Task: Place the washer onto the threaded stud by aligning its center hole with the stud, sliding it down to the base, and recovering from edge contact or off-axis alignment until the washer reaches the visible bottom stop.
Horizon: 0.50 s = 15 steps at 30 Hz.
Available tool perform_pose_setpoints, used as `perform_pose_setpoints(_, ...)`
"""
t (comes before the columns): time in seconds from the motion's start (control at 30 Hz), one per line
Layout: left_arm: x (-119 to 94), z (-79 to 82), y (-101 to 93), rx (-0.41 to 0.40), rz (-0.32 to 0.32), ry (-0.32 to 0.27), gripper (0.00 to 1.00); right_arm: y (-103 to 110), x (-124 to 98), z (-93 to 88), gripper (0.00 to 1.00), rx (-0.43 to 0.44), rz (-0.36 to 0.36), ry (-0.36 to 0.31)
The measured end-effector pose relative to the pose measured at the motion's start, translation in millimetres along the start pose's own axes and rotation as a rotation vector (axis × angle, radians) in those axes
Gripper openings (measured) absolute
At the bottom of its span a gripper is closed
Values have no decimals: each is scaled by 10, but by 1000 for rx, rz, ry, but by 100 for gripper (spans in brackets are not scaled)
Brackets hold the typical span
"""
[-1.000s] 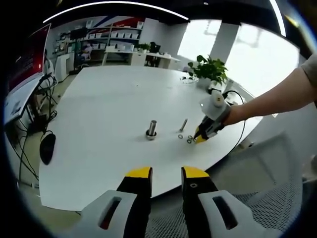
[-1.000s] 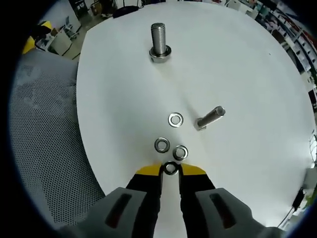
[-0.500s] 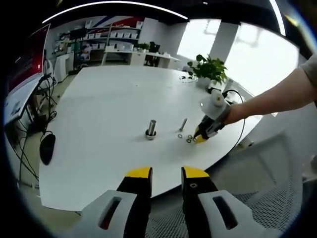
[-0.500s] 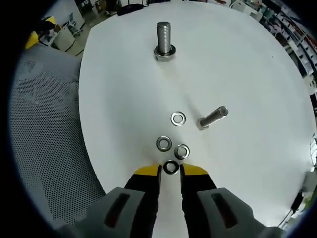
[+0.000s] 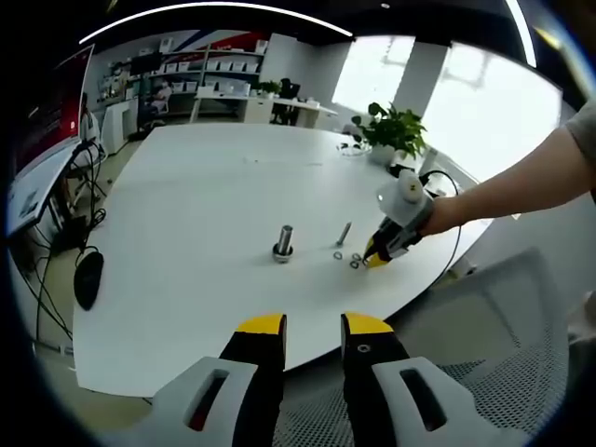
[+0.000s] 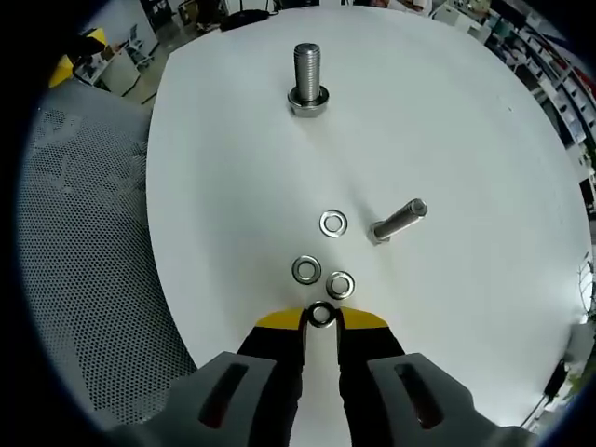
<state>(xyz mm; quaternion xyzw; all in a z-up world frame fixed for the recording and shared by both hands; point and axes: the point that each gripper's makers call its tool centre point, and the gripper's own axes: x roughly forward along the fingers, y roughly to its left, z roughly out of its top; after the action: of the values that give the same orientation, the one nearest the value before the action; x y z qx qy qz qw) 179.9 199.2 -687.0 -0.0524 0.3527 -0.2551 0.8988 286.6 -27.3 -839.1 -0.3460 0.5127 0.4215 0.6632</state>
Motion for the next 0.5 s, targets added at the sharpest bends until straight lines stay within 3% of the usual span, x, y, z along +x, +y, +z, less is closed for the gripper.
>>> perform_pose_setpoints(0.23, 1, 1, -2, 0, -1, -1, 21, -16, 2, -10, 14, 30, -7, -5)
perform_pose_setpoints(0.5, 4, -2, -7, 2, -3, 1, 21, -12, -1, -18, 13, 5, -19, 15)
